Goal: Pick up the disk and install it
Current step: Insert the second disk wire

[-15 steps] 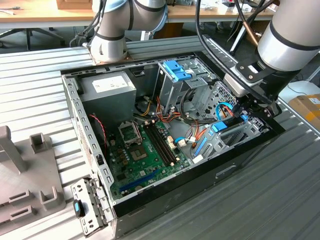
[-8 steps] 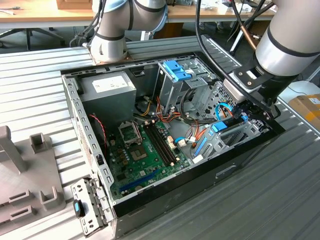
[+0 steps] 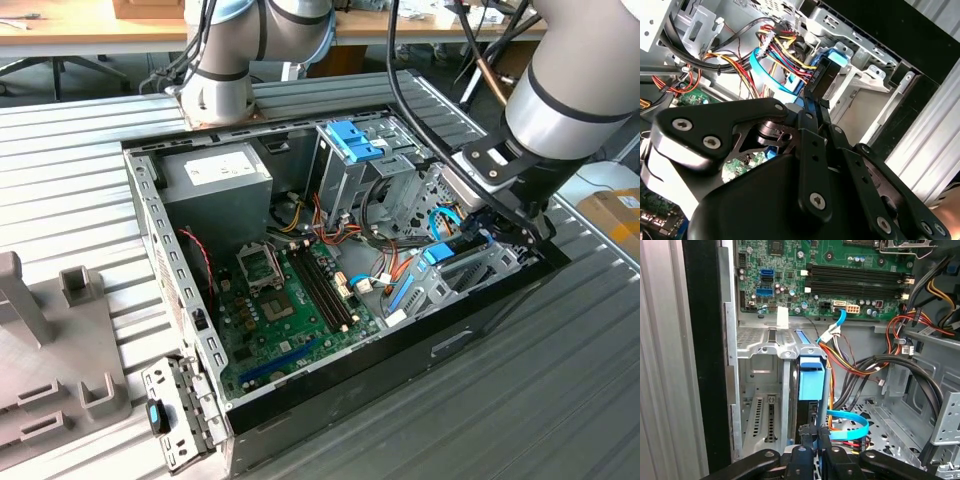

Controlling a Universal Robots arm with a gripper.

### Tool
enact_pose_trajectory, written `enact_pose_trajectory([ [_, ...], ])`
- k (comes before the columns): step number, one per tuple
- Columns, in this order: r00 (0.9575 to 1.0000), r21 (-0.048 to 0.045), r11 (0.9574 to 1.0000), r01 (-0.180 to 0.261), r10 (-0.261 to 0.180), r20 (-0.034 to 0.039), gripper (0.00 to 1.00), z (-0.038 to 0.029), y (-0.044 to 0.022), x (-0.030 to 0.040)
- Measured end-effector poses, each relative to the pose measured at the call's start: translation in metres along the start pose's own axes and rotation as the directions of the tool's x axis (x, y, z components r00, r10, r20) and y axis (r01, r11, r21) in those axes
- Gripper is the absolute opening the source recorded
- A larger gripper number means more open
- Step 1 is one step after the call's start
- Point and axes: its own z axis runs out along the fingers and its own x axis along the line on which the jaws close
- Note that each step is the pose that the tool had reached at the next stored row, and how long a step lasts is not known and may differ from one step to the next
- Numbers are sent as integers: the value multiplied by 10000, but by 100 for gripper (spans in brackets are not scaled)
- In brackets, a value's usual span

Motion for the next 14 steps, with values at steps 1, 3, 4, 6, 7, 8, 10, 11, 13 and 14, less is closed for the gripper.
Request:
enact_pose_trajectory([
  [1, 10000, 0, 10000, 1, -1, -1, 16, 8, 8, 1],
  [3, 10000, 0, 10000, 1, -1, -1, 16, 20, 17, 2],
  [4, 10000, 0, 10000, 2, -2, -1, 16, 23, 18, 1],
  [6, 10000, 0, 10000, 8, -8, 2, 16, 32, 20, -21],
  [7, 10000, -1, 10000, 19, -19, 6, 16, 36, 17, -35],
  [8, 10000, -3, 10000, 30, -30, 9, 16, 38, 13, -39],
  [10, 10000, -3, 10000, 32, -32, 10, 16, 39, 12, -39],
  [11, 10000, -4, 10000, 33, -33, 10, 16, 39, 12, -40],
  [13, 10000, -4, 10000, 34, -34, 9, 16, 51, -30, -38],
  [14, 10000, -4, 10000, 33, -33, 10, 16, 51, -30, -37],
])
